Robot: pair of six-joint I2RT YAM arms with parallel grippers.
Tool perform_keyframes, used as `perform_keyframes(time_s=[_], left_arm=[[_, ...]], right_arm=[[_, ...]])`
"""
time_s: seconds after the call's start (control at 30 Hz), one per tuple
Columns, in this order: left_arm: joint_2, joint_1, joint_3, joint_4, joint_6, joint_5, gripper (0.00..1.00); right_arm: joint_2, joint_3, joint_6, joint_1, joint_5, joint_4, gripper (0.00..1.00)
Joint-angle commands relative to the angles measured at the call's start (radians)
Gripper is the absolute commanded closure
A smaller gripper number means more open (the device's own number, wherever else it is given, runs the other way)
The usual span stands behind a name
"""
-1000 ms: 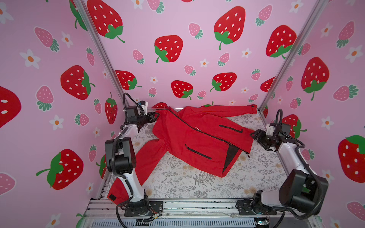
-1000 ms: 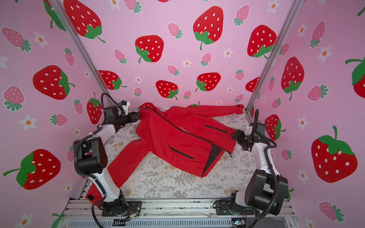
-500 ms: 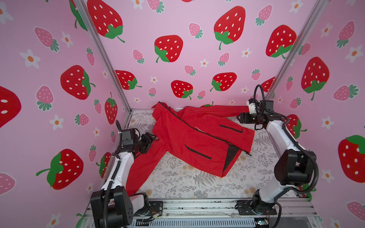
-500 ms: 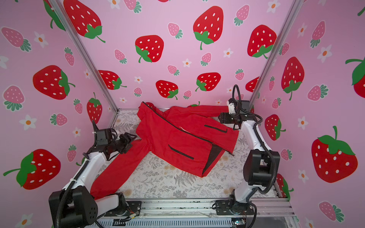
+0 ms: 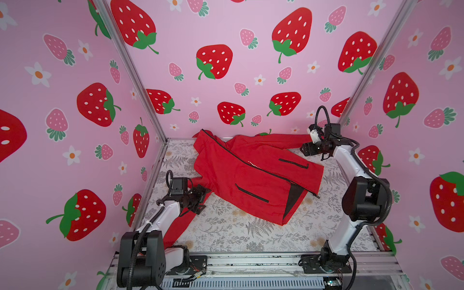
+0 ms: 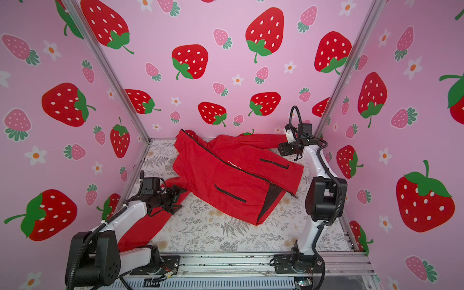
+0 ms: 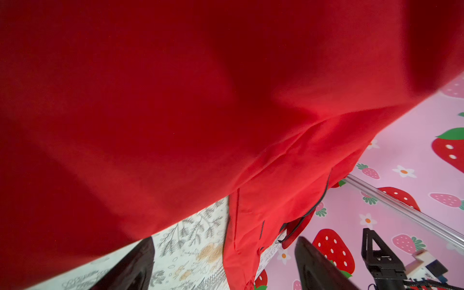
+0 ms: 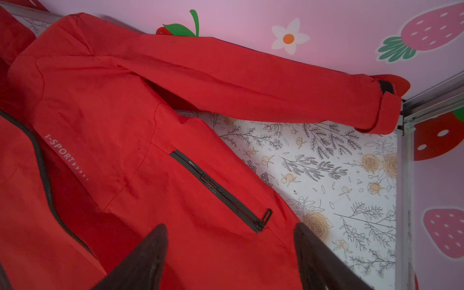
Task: Unzip the jacket
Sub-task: Smooth out the jacket at the center of the board.
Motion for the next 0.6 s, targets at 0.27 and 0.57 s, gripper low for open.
perform_keyframes(time_s=[0.27, 0.57], left_arm=[[-0.106, -0.056, -0.094, 0.142, -0.406, -0.206, 0.08], [-0.009, -0.056, -0.094, 0.182, -0.399, -0.222, 0.13]], right_arm=[[-0.005, -0.028, -0.013, 0.014, -0.006, -0.016, 0.22], [0.058, 0.004, -0.15, 0.014, -0.17, -0.046, 0.13]])
